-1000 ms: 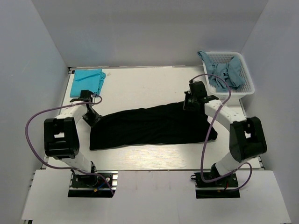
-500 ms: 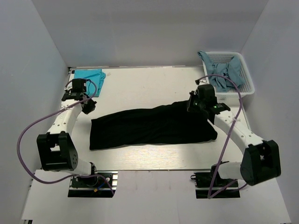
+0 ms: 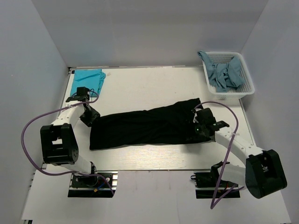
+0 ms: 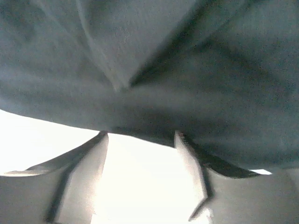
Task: Fold and stack the t-shirts
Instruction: Fold the other side of the tshirt into a rectangle
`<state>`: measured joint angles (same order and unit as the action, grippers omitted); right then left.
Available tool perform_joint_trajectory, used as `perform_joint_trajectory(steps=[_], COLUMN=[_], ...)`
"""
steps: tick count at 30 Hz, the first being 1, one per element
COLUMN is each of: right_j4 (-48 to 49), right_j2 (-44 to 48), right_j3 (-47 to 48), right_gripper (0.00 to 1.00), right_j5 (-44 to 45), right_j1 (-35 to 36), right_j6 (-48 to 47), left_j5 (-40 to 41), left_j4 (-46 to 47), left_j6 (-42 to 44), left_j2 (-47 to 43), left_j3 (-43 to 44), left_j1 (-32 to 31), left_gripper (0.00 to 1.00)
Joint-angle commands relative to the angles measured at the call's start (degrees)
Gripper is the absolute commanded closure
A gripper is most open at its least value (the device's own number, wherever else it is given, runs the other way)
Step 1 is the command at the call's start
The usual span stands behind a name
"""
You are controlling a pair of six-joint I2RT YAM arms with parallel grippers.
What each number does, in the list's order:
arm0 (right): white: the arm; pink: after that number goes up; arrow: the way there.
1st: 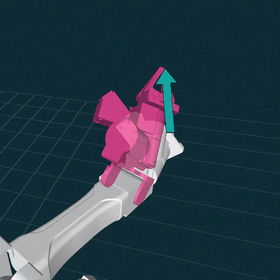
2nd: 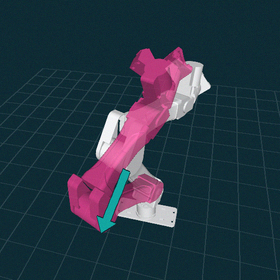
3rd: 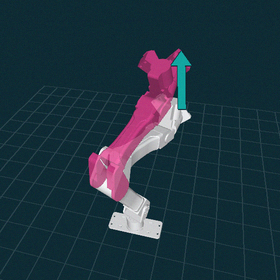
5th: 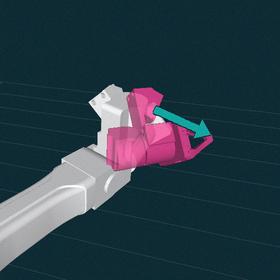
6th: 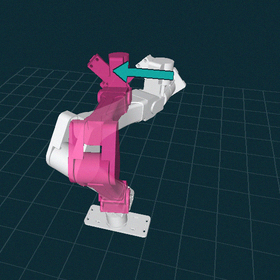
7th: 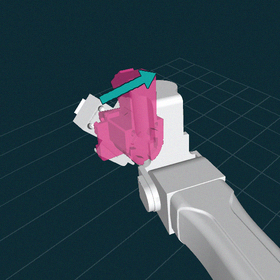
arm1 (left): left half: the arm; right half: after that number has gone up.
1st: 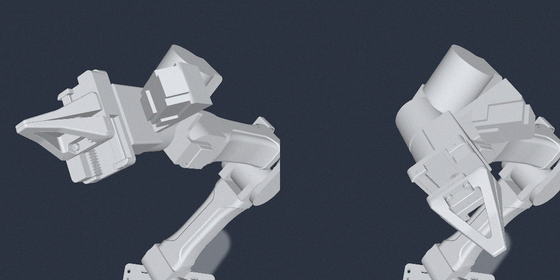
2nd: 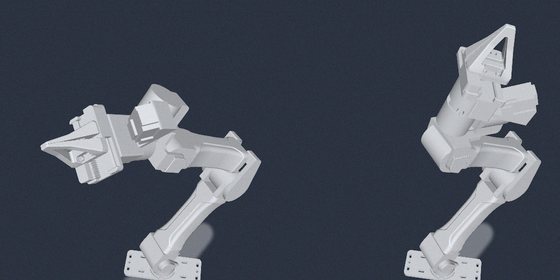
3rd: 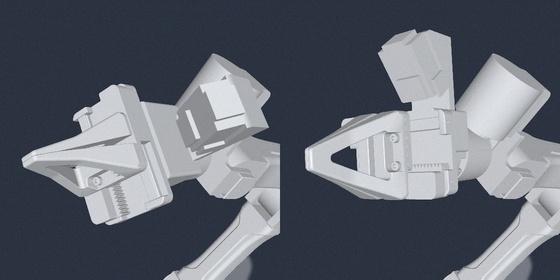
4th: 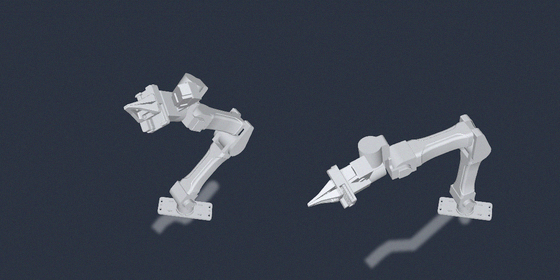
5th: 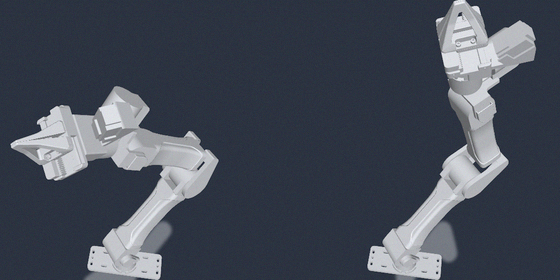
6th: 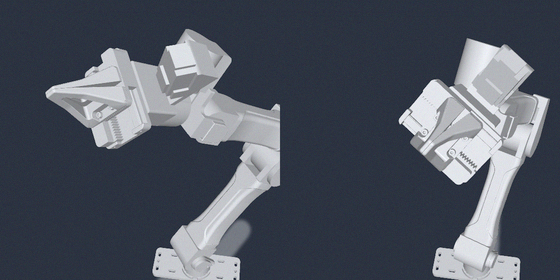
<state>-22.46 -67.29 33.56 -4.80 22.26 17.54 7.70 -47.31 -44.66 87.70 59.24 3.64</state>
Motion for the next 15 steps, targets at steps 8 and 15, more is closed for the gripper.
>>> perform_joint_trajectory(steps=[8,15], right_j4=[-5.31,-0.86], right_j2=[4.45,-6.88], right_j3=[13.62,20.31], right_gripper=[0.10,0.10], right_j5=[0.73,8.42], right_j1=[-0.29,-0.38], right_j6=[-0.15,6.10], left_j5=[-1.28,-15.52], left_j4=[0.63,11.96], left_j6=[0.80,5.03], left_j2=[-0.69,-1.74], left_j3=[6.14,1.86], left_j1=[-0.56,-1.88], left_gripper=[0.46,0.46])
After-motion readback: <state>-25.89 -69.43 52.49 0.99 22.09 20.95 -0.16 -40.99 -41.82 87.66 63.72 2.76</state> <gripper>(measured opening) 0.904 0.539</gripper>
